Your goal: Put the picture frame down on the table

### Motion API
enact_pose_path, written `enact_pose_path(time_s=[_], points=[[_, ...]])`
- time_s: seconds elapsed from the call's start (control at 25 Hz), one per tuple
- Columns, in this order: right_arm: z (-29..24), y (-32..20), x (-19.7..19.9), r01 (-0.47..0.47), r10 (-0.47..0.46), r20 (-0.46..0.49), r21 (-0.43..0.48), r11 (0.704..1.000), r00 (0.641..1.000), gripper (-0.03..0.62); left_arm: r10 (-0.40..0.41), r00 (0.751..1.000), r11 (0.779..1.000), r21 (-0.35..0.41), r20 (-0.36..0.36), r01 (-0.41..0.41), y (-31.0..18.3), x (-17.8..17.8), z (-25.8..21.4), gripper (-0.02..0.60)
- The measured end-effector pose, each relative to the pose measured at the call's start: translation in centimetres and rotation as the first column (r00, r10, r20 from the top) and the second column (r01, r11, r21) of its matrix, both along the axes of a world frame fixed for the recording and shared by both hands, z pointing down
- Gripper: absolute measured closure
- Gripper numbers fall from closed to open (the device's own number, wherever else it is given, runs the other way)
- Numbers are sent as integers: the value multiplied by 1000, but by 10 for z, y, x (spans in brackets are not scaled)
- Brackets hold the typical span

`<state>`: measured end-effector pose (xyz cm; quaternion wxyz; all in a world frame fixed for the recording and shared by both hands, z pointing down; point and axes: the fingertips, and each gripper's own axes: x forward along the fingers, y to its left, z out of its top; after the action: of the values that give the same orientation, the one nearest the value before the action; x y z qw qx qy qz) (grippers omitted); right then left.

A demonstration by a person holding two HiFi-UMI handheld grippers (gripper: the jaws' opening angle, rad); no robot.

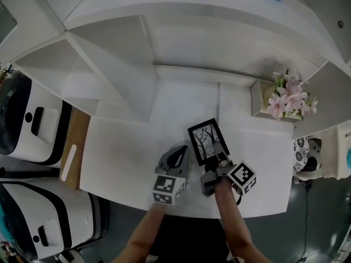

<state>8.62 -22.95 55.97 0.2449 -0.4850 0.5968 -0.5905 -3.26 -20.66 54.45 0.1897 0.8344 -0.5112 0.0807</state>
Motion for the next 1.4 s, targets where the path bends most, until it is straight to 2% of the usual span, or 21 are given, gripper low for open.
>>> enact_pose_path(time_s=[0.8, 1.0, 1.4], points=[[39, -6, 1, -17, 35, 125, -137, 990, 992, 577, 40, 999, 998, -41, 5, -39, 12, 20, 12, 569], [44, -6, 2, -20, 40, 119, -163, 986, 992, 569, 42, 999, 998, -46, 5, -42, 12, 20, 14, 569], [56, -4, 6, -38, 69, 109, -258, 965, 992, 509, 49, 999, 998, -40, 8, -48, 11, 17, 13, 569]])
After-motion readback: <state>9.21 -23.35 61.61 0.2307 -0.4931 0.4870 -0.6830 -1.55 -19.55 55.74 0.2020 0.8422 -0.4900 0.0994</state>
